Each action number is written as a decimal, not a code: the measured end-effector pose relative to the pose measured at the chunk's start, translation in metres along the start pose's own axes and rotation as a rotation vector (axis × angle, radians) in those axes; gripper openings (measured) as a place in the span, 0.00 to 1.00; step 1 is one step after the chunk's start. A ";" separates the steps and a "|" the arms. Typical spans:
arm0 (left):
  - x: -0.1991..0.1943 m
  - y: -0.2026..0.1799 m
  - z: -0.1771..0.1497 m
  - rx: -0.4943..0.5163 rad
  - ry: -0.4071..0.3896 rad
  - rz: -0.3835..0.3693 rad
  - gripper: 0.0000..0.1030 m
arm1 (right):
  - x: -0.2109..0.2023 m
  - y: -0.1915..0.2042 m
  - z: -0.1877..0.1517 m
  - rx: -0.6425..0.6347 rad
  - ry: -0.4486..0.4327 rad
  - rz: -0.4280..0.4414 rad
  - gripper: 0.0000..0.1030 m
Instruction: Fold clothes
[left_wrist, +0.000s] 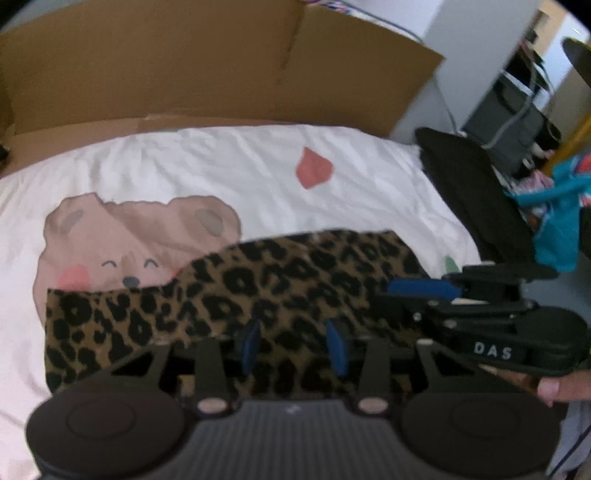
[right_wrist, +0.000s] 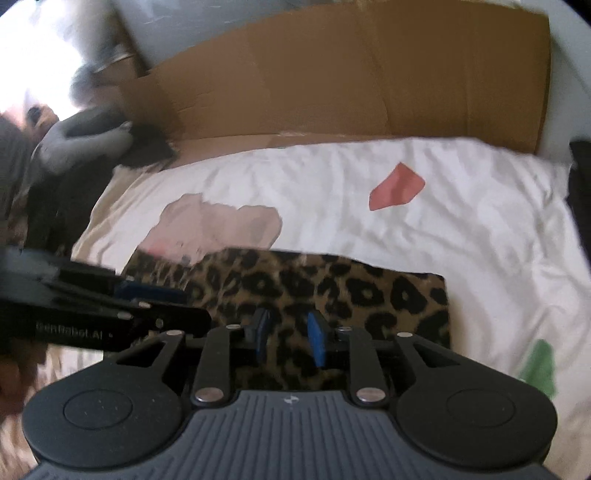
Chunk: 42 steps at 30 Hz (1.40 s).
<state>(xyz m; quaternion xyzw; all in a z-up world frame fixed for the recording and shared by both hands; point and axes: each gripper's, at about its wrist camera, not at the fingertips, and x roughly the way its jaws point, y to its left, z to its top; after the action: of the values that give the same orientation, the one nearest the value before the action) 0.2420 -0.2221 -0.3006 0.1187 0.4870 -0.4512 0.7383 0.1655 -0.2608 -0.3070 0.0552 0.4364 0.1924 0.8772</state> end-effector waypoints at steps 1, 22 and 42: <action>-0.003 -0.003 -0.005 0.005 0.002 -0.004 0.40 | -0.005 0.000 -0.004 -0.005 0.001 0.002 0.30; 0.018 -0.020 -0.060 0.050 0.111 0.031 0.37 | -0.002 0.040 -0.074 -0.095 0.142 -0.102 0.31; -0.005 0.025 -0.068 -0.030 0.187 0.136 0.32 | -0.028 -0.003 -0.076 -0.070 0.188 -0.179 0.28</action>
<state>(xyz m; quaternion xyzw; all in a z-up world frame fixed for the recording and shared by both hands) 0.2193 -0.1637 -0.3368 0.1818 0.5515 -0.3798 0.7201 0.0916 -0.2801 -0.3331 -0.0328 0.5129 0.1330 0.8474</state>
